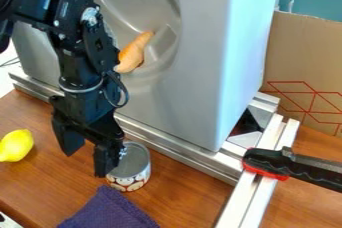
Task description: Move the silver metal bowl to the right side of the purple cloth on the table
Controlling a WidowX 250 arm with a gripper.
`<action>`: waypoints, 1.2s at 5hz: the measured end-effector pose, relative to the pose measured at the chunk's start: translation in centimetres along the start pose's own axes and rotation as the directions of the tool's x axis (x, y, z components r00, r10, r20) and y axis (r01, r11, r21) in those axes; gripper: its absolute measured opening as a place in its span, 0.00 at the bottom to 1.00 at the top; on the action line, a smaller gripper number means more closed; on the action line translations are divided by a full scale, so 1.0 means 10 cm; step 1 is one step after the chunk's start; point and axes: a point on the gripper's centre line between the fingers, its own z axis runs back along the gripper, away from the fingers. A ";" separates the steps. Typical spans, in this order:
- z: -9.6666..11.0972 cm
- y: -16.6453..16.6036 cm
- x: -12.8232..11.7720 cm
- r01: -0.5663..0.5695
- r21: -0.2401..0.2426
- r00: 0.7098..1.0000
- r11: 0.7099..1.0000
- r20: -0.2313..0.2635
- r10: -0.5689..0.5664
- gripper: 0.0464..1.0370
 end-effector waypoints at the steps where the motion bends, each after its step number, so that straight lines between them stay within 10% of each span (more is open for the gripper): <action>1: -0.02 0.00 -0.01 0.003 -0.003 1.000 1.000 -0.012 -0.003 0.96; 4: -0.18 0.30 0.24 0.085 0.021 0.995 0.996 -0.060 -0.083 0.96; 6: -0.41 0.53 0.49 0.141 -0.129 0.987 0.981 -0.058 -0.150 0.96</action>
